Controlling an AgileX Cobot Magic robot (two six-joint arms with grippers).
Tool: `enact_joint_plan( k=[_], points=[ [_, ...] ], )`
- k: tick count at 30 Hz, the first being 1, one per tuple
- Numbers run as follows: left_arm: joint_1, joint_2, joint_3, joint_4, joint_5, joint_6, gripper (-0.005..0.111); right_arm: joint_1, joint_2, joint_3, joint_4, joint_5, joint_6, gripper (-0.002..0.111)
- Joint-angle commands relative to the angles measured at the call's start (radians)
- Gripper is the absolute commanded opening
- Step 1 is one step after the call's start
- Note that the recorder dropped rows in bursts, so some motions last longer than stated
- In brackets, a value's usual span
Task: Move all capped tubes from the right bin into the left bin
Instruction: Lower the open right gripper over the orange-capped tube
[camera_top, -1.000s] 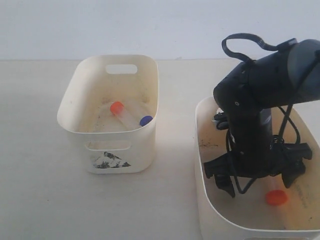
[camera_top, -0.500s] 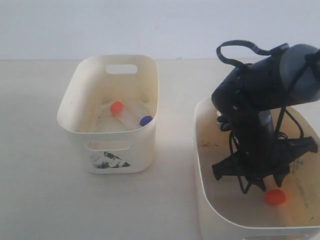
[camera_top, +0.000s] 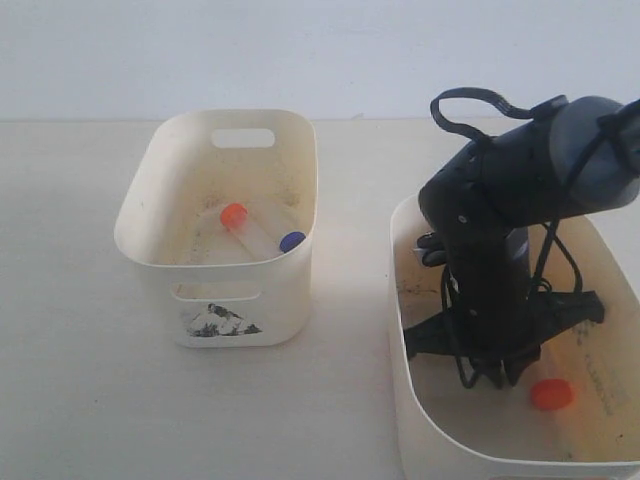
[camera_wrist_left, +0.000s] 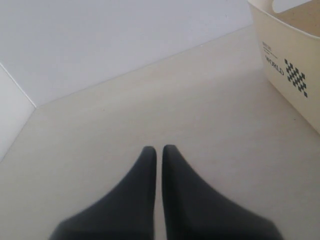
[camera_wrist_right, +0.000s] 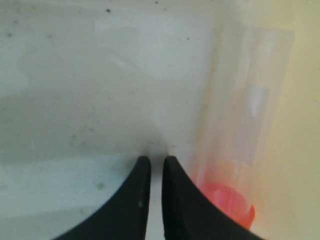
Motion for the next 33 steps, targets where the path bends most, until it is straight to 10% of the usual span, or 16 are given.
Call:
enact_joint_plan(
  k=[1, 33],
  points=[
    [-0.005, 0.0, -0.004, -0.003, -0.003, -0.01, 0.004, -0.008, 0.003, -0.026, 0.012, 0.117, -0.03, 0.009],
    [-0.005, 0.0, -0.004, -0.003, -0.003, -0.01, 0.004, -0.006, -0.011, -0.116, -0.064, 0.235, -0.157, 0.009]
  ],
)
